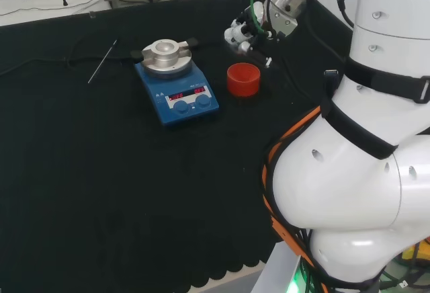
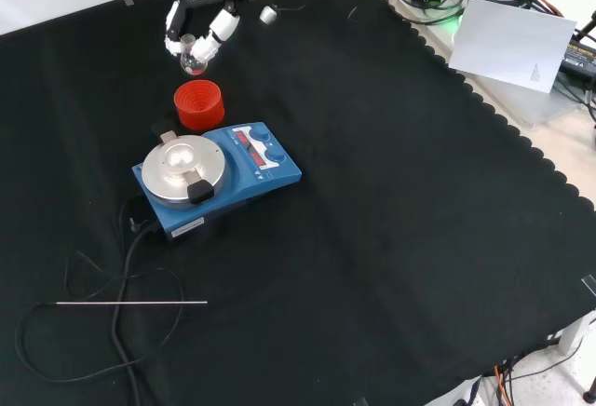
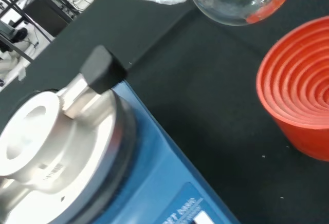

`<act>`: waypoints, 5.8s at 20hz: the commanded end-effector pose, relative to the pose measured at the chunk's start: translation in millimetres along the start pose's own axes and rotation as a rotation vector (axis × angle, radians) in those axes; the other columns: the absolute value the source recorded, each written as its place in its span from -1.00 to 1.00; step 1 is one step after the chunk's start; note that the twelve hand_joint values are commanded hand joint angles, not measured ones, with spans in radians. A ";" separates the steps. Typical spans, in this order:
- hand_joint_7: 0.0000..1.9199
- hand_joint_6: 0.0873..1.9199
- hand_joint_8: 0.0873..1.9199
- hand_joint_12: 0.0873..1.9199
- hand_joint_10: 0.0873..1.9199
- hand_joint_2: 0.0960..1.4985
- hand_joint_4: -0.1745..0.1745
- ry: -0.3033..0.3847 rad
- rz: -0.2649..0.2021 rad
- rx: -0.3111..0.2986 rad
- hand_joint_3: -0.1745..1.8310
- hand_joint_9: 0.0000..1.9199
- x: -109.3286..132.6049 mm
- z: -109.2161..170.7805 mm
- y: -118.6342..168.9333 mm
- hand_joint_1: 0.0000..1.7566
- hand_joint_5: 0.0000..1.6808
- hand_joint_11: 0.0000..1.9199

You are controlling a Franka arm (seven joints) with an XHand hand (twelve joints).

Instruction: Place the round-bottom flask on the heater.

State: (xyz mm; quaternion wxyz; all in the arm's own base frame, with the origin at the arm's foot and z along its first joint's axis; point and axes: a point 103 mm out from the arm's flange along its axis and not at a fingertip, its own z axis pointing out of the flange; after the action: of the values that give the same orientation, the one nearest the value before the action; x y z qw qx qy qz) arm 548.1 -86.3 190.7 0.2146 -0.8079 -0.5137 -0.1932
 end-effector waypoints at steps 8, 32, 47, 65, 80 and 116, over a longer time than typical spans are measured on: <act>-0.20 -0.48 -0.48 0.23 -0.59 0.39 1.00 0.029 -0.059 0.000 -1.00 -0.05 40.5 -0.6 -13.9 0.26 0.50 -0.43; -0.19 -0.49 -0.49 0.22 -0.60 0.39 1.00 0.058 -0.160 0.100 -1.00 -0.04 143.9 64.7 11.1 0.26 0.51 -0.42; -0.19 -0.49 -0.49 0.22 -0.61 0.39 1.00 0.059 -0.152 0.151 -1.00 -0.04 152.3 109.2 29.3 0.26 0.51 -0.42; -0.19 -0.50 -0.49 0.21 -0.61 0.39 1.00 0.074 -0.102 0.156 -1.00 -0.04 138.5 122.3 40.1 0.26 0.51 -0.41; -0.36 -0.25 -0.43 0.30 -0.54 0.30 0.03 0.101 -0.124 0.180 -1.00 -0.16 130.1 110.7 38.6 0.08 0.01 -0.60; -0.64 -0.72 -0.34 0.41 -0.34 0.22 -0.10 -0.047 -0.210 0.154 -1.00 -0.46 132.4 27.2 -5.2 -0.04 -0.55 -0.91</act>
State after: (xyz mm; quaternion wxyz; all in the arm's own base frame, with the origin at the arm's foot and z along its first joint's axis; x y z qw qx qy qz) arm 619.0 43.6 229.4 0.2478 -0.7317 -0.6130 -0.1655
